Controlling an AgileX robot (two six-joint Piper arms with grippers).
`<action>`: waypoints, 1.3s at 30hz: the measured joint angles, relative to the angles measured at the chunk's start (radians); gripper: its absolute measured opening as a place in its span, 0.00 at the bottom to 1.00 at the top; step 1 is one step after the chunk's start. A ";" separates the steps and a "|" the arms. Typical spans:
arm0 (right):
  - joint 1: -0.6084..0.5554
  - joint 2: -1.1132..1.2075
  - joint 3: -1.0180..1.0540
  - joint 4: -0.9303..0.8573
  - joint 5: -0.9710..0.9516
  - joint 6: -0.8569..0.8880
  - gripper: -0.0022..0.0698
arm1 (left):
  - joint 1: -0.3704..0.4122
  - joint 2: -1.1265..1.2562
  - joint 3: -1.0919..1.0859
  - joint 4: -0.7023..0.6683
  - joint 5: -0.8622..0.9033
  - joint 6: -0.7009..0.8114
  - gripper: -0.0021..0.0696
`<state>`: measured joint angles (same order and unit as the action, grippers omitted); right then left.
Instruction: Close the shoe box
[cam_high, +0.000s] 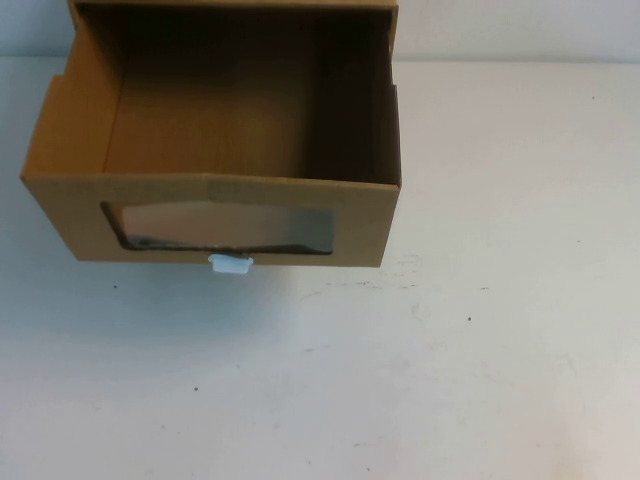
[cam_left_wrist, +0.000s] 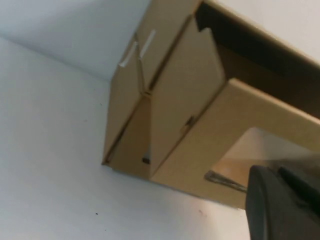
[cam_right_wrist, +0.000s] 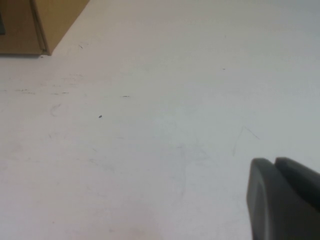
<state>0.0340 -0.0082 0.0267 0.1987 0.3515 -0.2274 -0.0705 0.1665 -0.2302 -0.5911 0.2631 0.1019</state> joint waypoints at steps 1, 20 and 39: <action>0.000 0.000 0.000 0.000 0.000 0.000 0.01 | 0.000 0.050 -0.049 0.002 0.029 0.027 0.03; 0.000 0.000 0.000 0.001 0.000 0.000 0.01 | -0.002 1.335 -1.464 -0.037 0.606 0.466 0.03; 0.000 0.000 0.000 0.103 -0.065 0.000 0.01 | -0.114 1.870 -2.107 0.147 0.915 0.333 0.03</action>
<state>0.0340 -0.0082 0.0267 0.3016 0.2865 -0.2274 -0.1841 2.0370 -2.3375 -0.4444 1.1776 0.4352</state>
